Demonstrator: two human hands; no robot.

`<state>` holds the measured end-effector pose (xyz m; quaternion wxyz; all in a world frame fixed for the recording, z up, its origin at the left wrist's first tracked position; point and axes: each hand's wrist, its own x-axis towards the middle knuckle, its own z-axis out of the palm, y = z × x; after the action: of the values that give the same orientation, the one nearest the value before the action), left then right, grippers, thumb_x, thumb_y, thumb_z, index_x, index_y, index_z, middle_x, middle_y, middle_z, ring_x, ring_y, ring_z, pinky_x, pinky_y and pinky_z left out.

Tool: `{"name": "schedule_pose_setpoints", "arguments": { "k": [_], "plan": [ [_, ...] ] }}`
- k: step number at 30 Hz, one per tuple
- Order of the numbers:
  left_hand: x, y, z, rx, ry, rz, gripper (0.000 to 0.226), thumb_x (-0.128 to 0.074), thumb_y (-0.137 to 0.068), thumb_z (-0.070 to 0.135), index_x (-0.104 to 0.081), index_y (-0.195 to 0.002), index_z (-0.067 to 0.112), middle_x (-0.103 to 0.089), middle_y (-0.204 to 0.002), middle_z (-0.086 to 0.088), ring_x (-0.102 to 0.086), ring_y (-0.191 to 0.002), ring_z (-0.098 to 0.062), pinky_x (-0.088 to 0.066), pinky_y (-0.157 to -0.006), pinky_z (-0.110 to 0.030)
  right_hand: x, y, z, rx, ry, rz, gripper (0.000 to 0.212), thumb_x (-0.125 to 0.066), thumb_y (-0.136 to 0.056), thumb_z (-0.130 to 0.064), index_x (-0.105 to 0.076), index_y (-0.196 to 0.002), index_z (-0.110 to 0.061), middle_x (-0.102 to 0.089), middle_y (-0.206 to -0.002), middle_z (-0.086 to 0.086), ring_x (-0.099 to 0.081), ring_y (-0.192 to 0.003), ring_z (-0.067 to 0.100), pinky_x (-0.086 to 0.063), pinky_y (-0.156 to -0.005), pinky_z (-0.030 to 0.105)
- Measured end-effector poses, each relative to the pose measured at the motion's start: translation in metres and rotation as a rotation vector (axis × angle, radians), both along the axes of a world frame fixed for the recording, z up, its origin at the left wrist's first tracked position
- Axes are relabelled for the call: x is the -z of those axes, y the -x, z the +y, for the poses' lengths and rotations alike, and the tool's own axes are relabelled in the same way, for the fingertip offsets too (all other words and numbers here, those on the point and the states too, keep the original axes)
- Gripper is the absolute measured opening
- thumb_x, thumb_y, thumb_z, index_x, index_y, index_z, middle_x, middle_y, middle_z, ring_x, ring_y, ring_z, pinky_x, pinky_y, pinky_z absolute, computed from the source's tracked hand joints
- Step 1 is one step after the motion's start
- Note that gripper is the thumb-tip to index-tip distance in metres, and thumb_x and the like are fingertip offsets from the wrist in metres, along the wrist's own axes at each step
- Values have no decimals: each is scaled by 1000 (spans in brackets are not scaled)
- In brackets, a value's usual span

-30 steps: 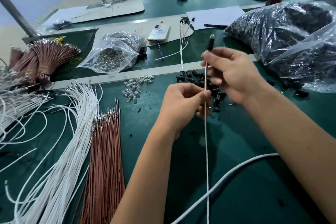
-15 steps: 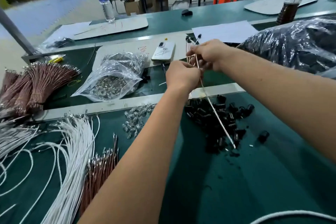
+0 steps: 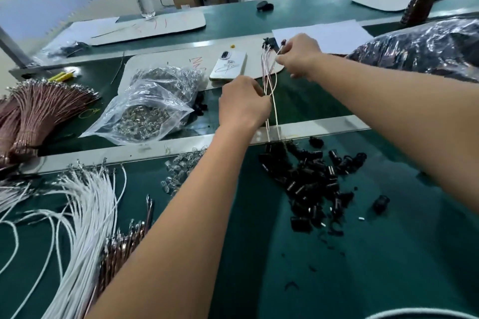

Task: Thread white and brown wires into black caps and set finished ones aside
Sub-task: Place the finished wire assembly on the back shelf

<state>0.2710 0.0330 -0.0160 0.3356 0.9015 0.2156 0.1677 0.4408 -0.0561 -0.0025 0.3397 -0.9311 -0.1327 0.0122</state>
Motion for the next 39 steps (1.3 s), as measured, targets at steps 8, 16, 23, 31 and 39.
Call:
{"name": "schedule_pose_setpoints", "arguments": {
  "k": [8,16,23,31,39],
  "plan": [
    [11,97,-14,118,29,229,30,-55,-76,4,-77,-82,24,-71,-78,5,-64,-72,-13,-50,-60,-19,1,121,-65,-281,48,-112,27,-70,-99,-28,-79,-79,-12,-69,-59,-1,-52,-38,0,-39,-46,7],
    [17,124,-36,65,49,149,26,-82,-78,24,-59,-65,25,-69,-83,-1,-65,-85,-20,-45,-72,-25,-4,213,-95,-467,175,-249,8,-80,-88,-29,-76,-94,-24,-62,-71,-14,-56,-67,-2,-40,-64,17],
    [11,154,-7,-207,436,-41,26,-66,-73,3,-65,-92,22,-73,-92,-8,-71,-90,-27,-60,-79,-37,-6,273,-67,-420,112,-269,10,-76,-90,-27,-79,-85,-19,-62,-67,-12,-60,-68,12,-45,-70,26],
    [-13,226,73,-602,611,-518,30,-49,-78,-7,-68,-72,17,-67,-71,-9,-64,-67,-25,-50,-64,-30,17,381,42,-611,277,77,44,-76,-91,-38,-54,-64,-10,-59,-61,5,-68,-79,29,-56,-71,33],
    [-20,253,78,-675,681,-567,26,-53,-82,-6,-70,-83,14,-68,-73,-6,-62,-65,-18,-46,-56,-24,16,377,46,-535,-14,530,20,-75,-95,-13,-63,-84,-1,-63,-64,13,-53,-56,23,-44,-56,33]
  ]
}}
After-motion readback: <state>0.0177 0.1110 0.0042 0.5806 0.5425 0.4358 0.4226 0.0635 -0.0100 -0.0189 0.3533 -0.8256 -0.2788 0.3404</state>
